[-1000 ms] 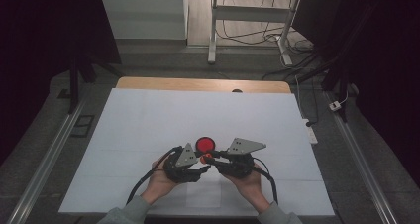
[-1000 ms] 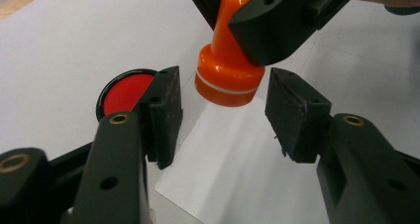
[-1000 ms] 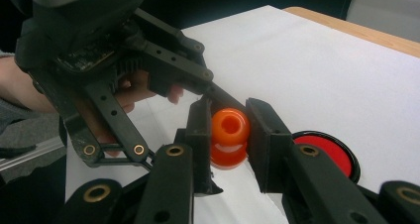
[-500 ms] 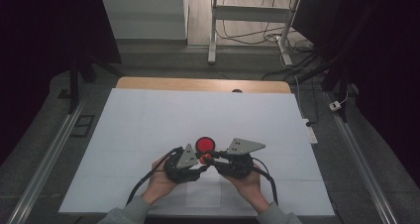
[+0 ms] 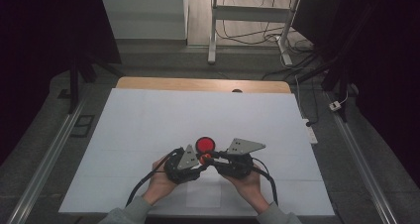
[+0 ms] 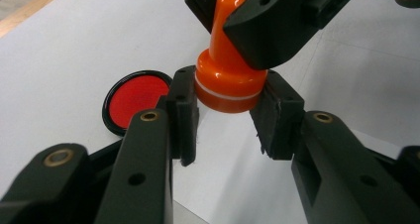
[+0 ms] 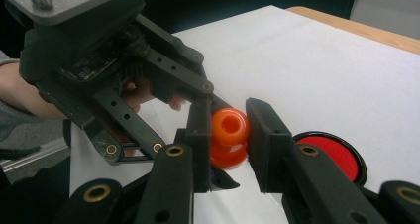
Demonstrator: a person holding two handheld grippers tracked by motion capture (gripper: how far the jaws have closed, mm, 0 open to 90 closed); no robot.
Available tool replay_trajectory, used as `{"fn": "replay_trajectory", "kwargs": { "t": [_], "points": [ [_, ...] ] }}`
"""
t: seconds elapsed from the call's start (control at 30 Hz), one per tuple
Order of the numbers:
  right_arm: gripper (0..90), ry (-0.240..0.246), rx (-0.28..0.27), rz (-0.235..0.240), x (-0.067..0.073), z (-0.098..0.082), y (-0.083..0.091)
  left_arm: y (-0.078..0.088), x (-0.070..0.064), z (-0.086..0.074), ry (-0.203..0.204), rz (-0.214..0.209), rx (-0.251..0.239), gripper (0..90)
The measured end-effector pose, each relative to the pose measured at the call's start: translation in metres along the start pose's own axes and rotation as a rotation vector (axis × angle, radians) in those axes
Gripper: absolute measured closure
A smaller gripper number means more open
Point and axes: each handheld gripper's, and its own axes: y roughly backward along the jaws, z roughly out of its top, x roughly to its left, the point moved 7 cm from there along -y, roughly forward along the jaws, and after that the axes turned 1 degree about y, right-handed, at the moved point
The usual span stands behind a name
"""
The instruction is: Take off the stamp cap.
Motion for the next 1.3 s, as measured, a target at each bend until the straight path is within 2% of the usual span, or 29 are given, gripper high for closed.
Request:
{"fn": "replay_trajectory", "kwargs": {
  "t": [0.6,1.3],
  "points": [
    [71.9,-0.004,0.005,-0.001,-0.0002,-0.0011,-0.0007,-0.0009,-0.0004,-0.0012,-0.016,0.013,0.008,64.9],
    [72.1,0.010,0.008,-0.011,0.0007,-0.0023,-0.0022,-0.0020,0.0000,-0.0034,-0.010,-0.001,0.016,65.1]
  ]
}}
